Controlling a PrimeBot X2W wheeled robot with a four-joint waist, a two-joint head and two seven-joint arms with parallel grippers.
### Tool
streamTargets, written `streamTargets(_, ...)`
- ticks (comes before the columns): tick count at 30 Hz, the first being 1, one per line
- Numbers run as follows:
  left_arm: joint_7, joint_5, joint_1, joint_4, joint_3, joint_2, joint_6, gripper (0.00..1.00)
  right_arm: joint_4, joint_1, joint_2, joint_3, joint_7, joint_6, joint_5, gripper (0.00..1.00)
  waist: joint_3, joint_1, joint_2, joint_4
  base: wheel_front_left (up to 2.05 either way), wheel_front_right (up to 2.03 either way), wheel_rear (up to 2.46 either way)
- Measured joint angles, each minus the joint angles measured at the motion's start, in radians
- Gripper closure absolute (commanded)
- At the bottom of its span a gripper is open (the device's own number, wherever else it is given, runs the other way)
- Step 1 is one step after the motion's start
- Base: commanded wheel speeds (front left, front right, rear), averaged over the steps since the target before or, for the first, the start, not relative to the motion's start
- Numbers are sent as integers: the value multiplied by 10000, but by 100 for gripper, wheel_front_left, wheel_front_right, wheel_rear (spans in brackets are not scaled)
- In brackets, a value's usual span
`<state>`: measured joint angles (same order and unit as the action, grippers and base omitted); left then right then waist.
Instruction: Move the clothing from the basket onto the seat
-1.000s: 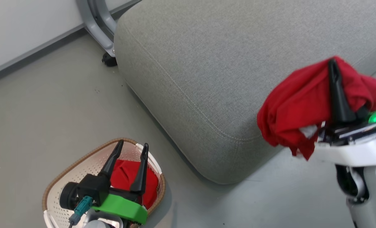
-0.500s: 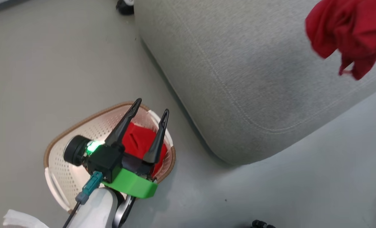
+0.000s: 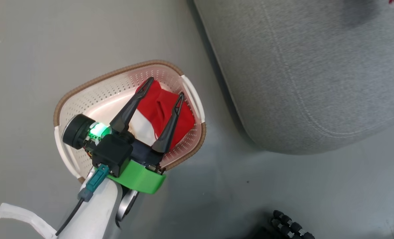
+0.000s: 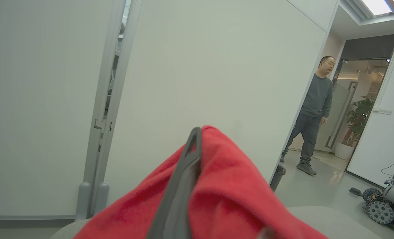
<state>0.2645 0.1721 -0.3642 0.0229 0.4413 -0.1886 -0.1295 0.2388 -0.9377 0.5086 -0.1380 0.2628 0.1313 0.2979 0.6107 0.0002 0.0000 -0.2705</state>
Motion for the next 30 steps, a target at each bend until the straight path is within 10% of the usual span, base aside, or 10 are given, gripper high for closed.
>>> streamTargets(21, 0, -27, -121, 132, 13, 40, 0, 0, 5101, -25, -489, 2033, 0, 0, 725, 100, 754, -1, 0, 962, 0, 0, 0)
streamTargets(22, 0, -12, -108, 132, 44, 61, 0, 0, 5252, -20, -464, 2132, 0, 0, 794, 92, 687, 0, 0, 945, 0, 0, 0)
streamTargets(23, 0, -2, -94, 132, 59, 81, 2, 0, 5308, -5, -439, 2184, 0, 0, 794, 27, 630, 0, 0, 933, 0, 0, 0)
streamTargets(24, 0, 6, -80, 132, 75, 100, 0, 0, 5342, 7, -416, 2203, 0, 0, 846, 0, 556, -1, 0, 918, 0, 0, 0)
streamTargets(30, 0, 65, 84, 207, 56, 207, 0, 0, 5808, 211, -437, 3248, 0, 2, 1465, 0, 29, -1, 0, 829, 0, 0, 0)
